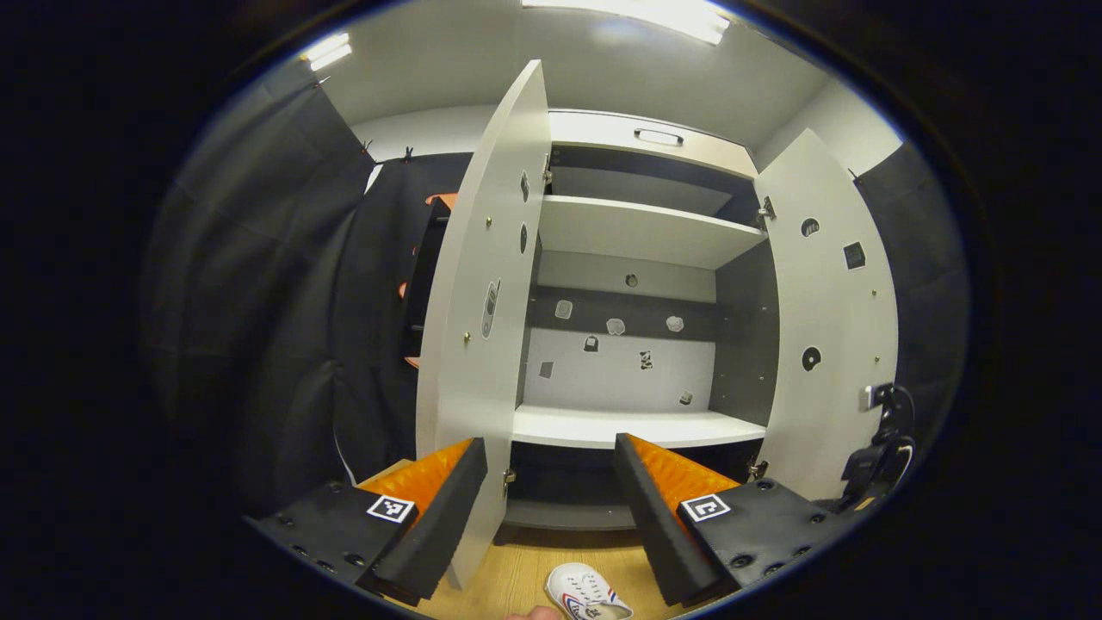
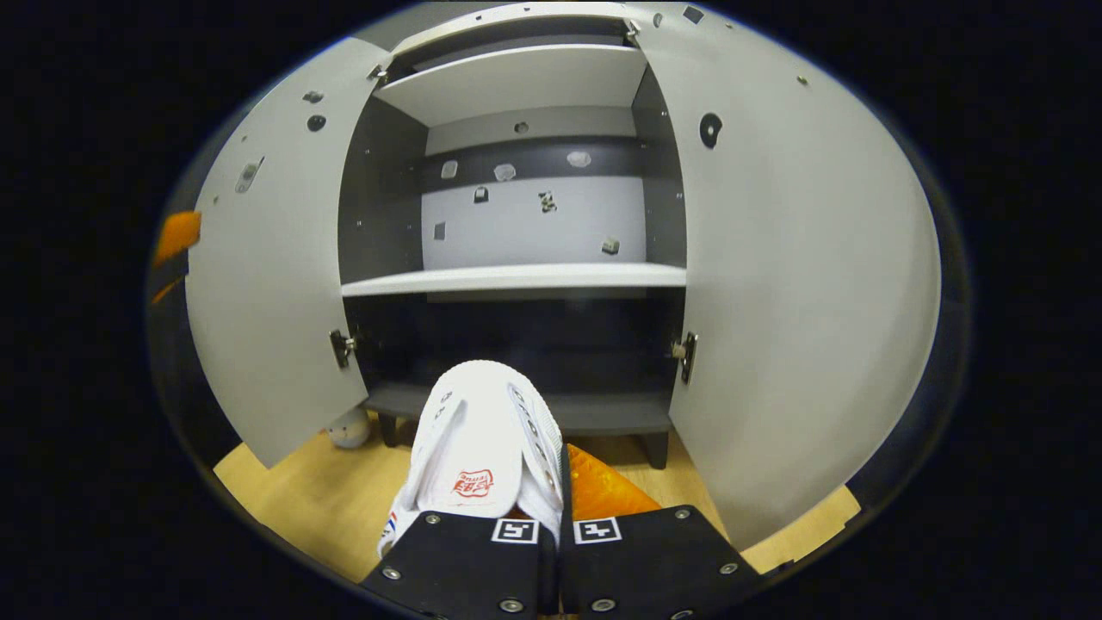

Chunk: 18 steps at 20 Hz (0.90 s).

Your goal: Grab one shoe with the right hand and put it into the shoe cabinet, grab the other shoe with the left hand and put it into the shoe cabinet; then close the right door with the right hand and the left door with the left hand.

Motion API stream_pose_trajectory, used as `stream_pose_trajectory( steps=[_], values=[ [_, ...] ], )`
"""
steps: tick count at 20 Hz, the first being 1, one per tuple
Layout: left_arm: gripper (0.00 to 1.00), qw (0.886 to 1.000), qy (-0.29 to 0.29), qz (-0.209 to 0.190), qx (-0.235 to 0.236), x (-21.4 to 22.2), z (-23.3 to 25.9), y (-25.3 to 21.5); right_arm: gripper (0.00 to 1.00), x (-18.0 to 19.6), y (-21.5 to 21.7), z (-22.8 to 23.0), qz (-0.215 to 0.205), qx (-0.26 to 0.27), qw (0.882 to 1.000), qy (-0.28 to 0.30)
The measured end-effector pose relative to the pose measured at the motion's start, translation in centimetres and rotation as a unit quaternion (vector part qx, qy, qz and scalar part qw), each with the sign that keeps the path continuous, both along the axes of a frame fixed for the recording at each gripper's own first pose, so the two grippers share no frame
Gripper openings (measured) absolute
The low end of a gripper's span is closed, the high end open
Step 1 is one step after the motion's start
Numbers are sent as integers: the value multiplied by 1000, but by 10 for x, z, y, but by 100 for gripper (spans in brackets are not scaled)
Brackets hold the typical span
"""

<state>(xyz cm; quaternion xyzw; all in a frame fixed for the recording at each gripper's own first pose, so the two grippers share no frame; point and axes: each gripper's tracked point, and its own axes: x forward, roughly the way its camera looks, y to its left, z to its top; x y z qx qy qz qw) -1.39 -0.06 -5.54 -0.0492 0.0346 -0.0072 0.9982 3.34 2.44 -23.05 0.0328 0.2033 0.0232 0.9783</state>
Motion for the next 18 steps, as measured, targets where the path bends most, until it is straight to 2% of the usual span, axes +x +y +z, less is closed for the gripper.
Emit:
stream_pose_trajectory(
  steps=[6, 11, 15, 18],
  values=[
    [96, 1000, 11, -6, -5, 1, -10, 0, 0, 36, -3, 102, -19, 0, 999, -51],
    [96, 1000, 8, -17, -4, 2, -9, -4, 0, 109, 16, 164, -17, 4, 997, -77],
    [97, 1000, 14, -20, 5, -9, -12, -7, 0, 174, 23, 190, -24, -24, 995, -93],
    [96, 999, 17, -26, 6, -19, -14, -13, 0, 223, 19, 181, -41, -46, 995, -79]
  ],
)
